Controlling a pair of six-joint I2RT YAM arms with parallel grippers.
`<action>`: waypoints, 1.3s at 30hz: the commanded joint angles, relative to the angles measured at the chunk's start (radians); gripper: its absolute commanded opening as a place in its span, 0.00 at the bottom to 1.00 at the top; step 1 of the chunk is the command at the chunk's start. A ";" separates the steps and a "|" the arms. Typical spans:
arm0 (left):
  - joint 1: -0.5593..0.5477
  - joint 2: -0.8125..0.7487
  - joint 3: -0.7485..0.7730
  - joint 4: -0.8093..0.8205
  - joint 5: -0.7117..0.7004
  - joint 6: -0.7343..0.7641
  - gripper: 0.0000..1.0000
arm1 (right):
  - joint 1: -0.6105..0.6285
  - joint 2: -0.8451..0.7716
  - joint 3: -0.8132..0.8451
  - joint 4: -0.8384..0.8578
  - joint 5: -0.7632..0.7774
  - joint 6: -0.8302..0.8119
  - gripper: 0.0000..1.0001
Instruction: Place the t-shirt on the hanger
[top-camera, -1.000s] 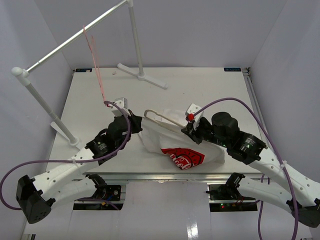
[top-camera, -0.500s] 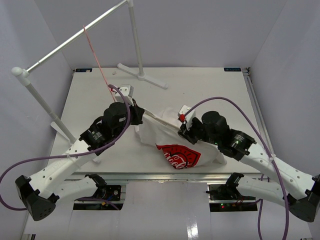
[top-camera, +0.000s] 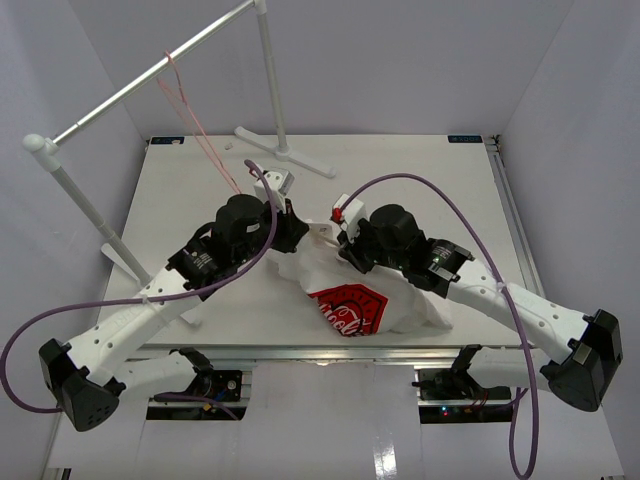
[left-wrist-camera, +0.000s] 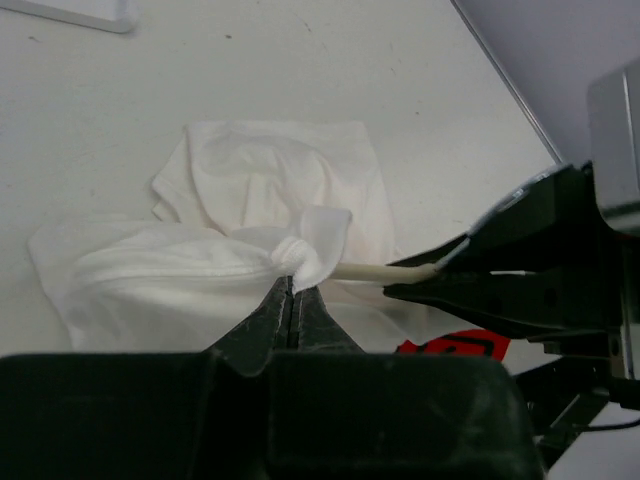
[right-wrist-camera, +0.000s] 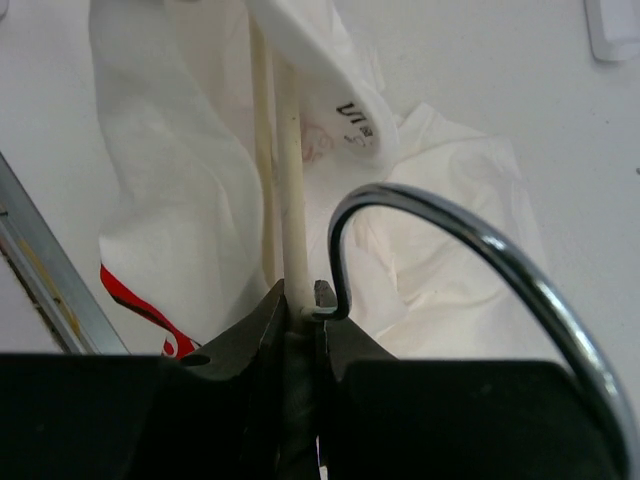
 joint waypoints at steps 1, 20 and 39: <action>-0.004 0.028 0.108 -0.004 0.254 0.056 0.09 | 0.000 0.029 0.095 0.102 0.027 0.017 0.08; -0.004 -0.061 0.231 -0.323 0.182 0.691 0.59 | -0.008 -0.189 -0.115 0.175 -0.198 -0.093 0.08; -0.005 -0.023 0.216 -0.411 0.534 0.850 0.70 | -0.007 -0.220 0.055 0.013 -0.326 -0.178 0.08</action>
